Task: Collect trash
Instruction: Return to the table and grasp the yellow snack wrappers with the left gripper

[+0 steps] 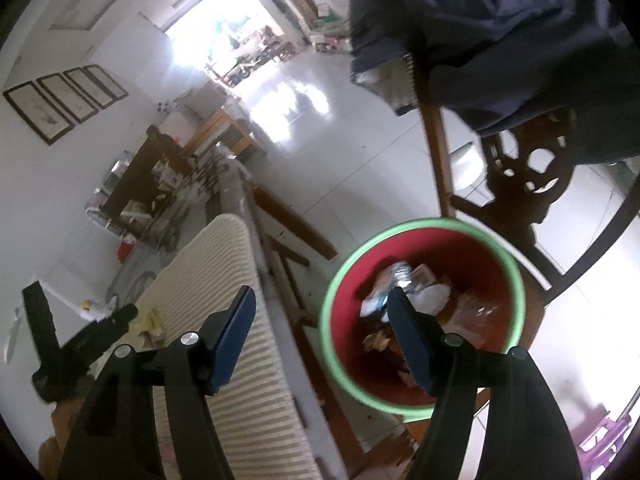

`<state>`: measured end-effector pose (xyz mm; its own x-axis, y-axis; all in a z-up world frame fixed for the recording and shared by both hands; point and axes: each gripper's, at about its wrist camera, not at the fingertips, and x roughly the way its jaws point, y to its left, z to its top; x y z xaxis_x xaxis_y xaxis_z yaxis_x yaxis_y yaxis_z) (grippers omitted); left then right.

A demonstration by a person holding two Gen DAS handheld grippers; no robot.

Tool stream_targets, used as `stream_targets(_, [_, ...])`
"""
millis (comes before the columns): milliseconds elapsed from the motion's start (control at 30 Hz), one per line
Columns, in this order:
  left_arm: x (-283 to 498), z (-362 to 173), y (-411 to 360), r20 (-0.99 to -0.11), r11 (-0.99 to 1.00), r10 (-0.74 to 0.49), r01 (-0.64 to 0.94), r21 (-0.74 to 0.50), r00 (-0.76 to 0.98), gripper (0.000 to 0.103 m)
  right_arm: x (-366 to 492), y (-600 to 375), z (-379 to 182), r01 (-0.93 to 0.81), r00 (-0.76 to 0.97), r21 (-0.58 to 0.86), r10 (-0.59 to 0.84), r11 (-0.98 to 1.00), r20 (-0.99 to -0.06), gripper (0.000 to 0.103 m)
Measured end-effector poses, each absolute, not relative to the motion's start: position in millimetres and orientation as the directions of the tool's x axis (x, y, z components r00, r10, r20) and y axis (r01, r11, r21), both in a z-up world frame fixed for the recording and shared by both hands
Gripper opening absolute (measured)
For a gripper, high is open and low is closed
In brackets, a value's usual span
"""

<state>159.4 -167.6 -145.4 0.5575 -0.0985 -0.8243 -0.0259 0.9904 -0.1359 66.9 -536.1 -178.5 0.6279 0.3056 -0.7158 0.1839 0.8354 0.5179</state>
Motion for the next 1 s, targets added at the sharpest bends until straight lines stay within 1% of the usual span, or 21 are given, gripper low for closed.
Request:
stream_targets(100, [173, -157, -113, -0.841, 0.981, -0.015, -0.154, -0.116, 0.541, 0.074, 67, -511, -177, 0.150, 0.608, 0.512, 0.329, 0.846, -0.722, 0.067])
stream_targets(167, [182, -168, -83, -0.857, 0.966, -0.006, -0.217, -0.138, 0.515, 0.074, 66, -495, -175, 0.127, 0.599, 0.502, 0.338, 0.855, -0.726, 0.067])
stream_targets(233, [193, -183, -58, -0.878, 0.948, -0.024, -0.269, -0.173, 0.479, 0.074, 63, -475, -171, 0.098, 0.585, 0.493, 0.351, 0.864, -0.731, 0.067])
stream_targets(333, [203, -202, -43, -0.894, 0.932, -0.067, -0.291, -0.214, 0.443, 0.074, 58, -448, -168, 0.047, 0.554, 0.477, 0.375, 0.878, -0.744, 0.069])
stream_targets(533, [222, -231, -39, -0.914, 0.942, -0.130, -0.241, -0.235, 0.385, 0.074, 42, -395, -164, -0.025, 0.512, 0.432, 0.382, 0.902, -0.769, 0.071])
stream_targets(567, [223, -230, -40, -0.911, 0.949, -0.124, -0.220, -0.225, 0.394, 0.067, 40, -387, -164, -0.034, 0.504, 0.430, 0.386, 0.902, -0.772, 0.071])
stream_targets(600, [224, -230, -42, -0.914, 0.958, -0.117, -0.199, -0.207, 0.388, 0.064, 39, -377, -164, -0.045, 0.493, 0.426, 0.391, 0.904, -0.777, 0.071])
stream_targets(667, [223, -228, -42, -0.909, 0.961, -0.159, -0.149, -0.232, 0.385, 0.043, 36, -359, -166, -0.068, 0.475, 0.421, 0.400, 0.904, -0.784, 0.071])
stream_targets(700, [220, -227, -39, -0.908, 0.962, -0.177, -0.127, -0.240, 0.379, 0.038, 36, -352, -166, -0.077, 0.468, 0.421, 0.406, 0.904, -0.785, 0.071])
stream_targets(733, [216, -224, -37, -0.908, 0.965, -0.182, -0.106, -0.238, 0.377, 0.027, 35, -343, -167, -0.091, 0.459, 0.421, 0.413, 0.902, -0.787, 0.071])
stream_targets(767, [211, -222, -35, -0.907, 0.967, -0.190, -0.086, -0.238, 0.376, 0.023, 36, -334, -168, -0.106, 0.447, 0.421, 0.421, 0.901, -0.789, 0.071])
stream_targets(1000, [161, -202, -11, -0.908, 0.986, -0.168, 0.057, -0.159, 0.383, 0.023, 40, -264, -189, -0.240, 0.312, 0.408, 0.468, 0.881, -0.827, 0.072])
